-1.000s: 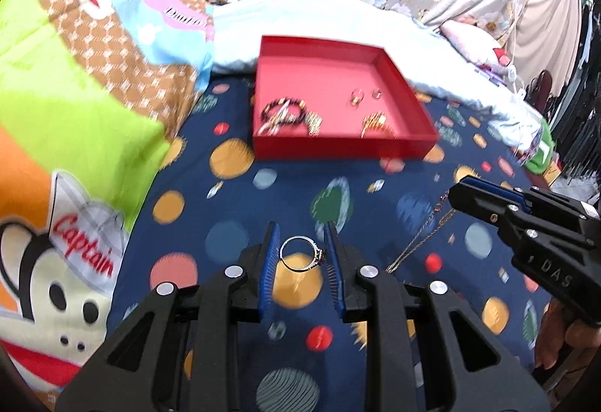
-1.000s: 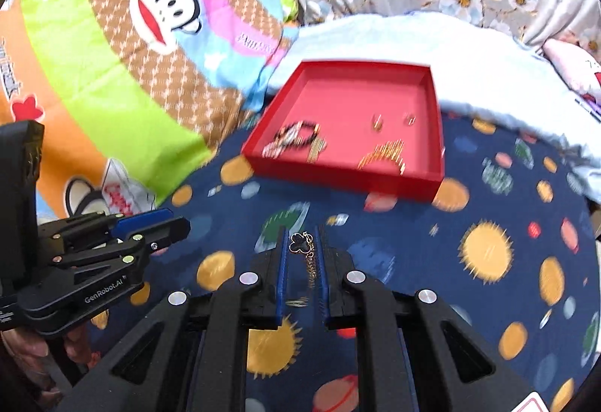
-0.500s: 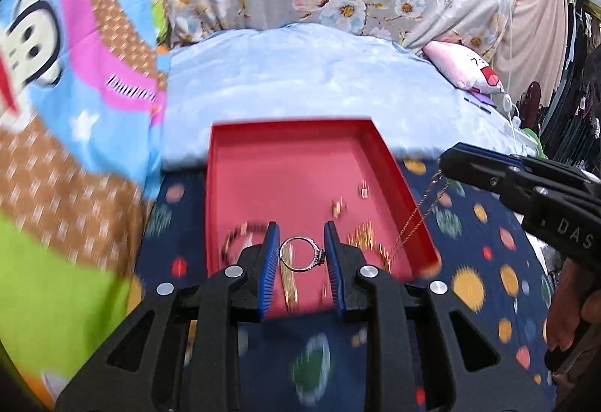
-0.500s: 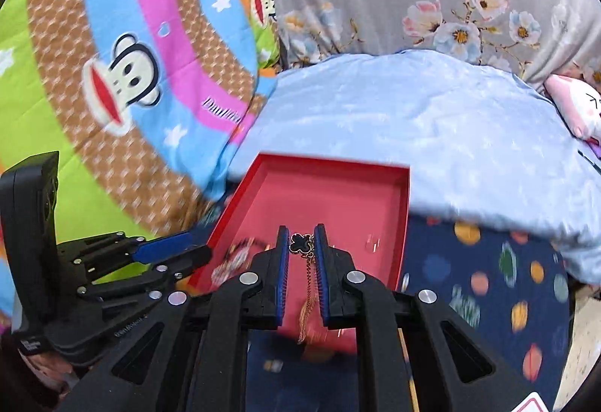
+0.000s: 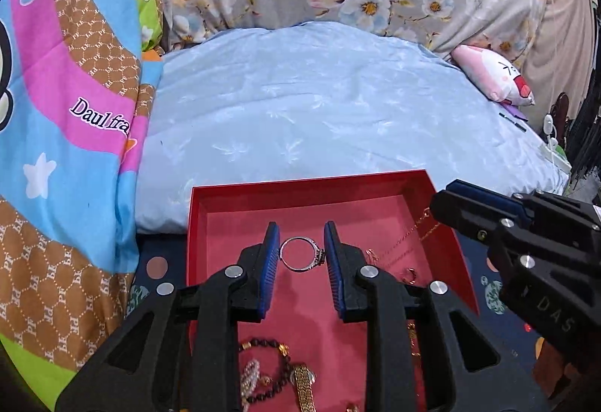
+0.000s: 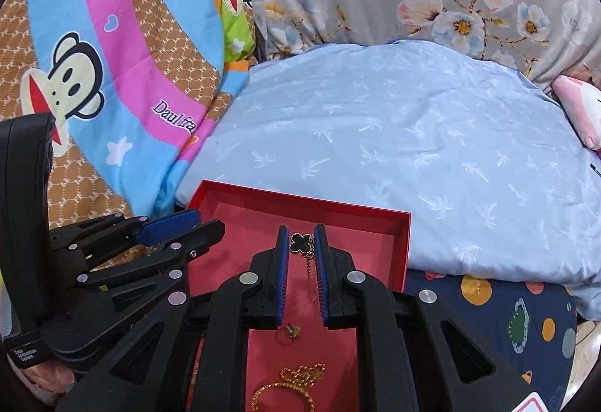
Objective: Organize jewelry
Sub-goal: 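Carry the silver ring and clover chain into the red box and open both tools, then withdraw both tools from the red box and lift them away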
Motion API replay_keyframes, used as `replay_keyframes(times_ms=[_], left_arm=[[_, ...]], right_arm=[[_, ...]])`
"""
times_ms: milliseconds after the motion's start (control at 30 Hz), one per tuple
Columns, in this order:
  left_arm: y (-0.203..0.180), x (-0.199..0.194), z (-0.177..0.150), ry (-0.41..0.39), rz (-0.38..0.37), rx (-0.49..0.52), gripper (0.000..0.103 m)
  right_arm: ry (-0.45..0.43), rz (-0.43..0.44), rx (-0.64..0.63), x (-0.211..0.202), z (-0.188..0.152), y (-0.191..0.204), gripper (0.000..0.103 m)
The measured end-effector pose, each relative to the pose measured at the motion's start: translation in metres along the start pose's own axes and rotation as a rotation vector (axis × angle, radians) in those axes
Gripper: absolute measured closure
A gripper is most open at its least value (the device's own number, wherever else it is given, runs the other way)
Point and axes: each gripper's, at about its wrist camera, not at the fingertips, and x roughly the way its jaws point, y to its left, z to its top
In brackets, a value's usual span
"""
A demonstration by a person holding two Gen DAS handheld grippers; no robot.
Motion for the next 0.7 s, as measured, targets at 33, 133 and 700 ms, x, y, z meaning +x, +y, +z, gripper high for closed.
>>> replay_keyframes(times_ms=[33,133,700], left_arm=[[0.000,0.004,-0.001,0.005,0.003,0.000,0.079],[0.001,0.014,-0.001,0.015,0.016,0.001,0.079],[0.008,0.022,-0.006,0.021,0.049,-0.029,0.063]], right_arm=[[0.003,-0.003,0.001,0.005,-0.001,-0.001,0.090],[0.012,-0.012,0.006,0.013,-0.004,-0.006,0.090],[0.008,-0.026,0.003,0.018,-0.016,-0.006,0.087]])
